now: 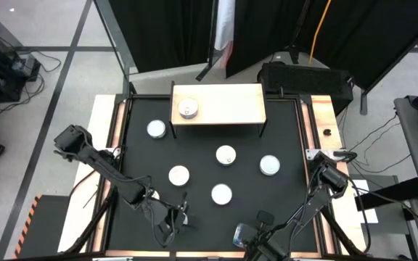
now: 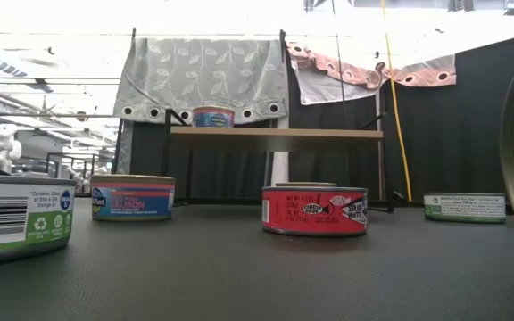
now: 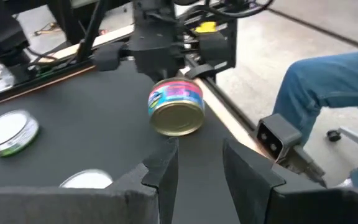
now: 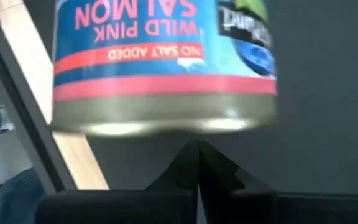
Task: Stack canned seafood by type on shelf
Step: Stack the blue pink tuna can on top of the other blue pink tuna can on the shelf
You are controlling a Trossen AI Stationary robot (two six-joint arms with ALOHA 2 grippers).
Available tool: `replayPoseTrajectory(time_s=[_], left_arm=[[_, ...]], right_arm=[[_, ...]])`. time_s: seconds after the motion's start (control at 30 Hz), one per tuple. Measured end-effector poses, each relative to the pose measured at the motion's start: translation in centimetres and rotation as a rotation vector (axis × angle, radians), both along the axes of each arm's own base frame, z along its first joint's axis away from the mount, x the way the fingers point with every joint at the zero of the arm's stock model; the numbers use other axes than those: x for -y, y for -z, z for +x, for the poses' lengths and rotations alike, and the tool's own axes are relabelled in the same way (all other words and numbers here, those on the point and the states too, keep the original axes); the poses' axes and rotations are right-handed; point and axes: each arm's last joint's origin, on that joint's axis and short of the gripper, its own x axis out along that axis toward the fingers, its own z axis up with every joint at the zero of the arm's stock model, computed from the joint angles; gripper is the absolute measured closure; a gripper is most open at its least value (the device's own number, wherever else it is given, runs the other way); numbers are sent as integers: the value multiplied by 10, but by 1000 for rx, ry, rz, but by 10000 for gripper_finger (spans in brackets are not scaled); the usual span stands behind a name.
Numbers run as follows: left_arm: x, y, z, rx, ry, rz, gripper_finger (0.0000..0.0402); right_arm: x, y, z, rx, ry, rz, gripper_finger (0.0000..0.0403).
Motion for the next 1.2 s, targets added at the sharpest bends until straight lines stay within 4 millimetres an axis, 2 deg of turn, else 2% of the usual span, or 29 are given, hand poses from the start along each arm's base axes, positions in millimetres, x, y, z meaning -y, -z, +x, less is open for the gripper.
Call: replayPoseTrajectory(time_s=[0.13,0.27,0.4,0.5,0.63,0.8,1.0,1.2], left_arm=[[2,6,3,-4,4,-1,275],[2,6,3,2,-2,-2,275],[-1,0,1,23,-48,13,275],[-5,-8,-1,46,-106,26,275],[-13,-21,-8,62,-205,51,275],[-24,-34,-20,42,-308,43,275],[-33,-43,-30,28,-378,72,275],[-36,-46,-32,52,-418,125,275]], right_arm=[[1,-18,-9,6,-43,2,403],[1,-46,-21,35,-212,13,387],[9,-77,-28,83,-477,2,335],[22,-91,-19,115,-649,-52,278],[45,-96,6,133,-824,-81,190],[66,-97,29,135,-955,29,101],[69,-97,33,147,-1066,111,78],[63,-78,42,127,-1186,101,78]])
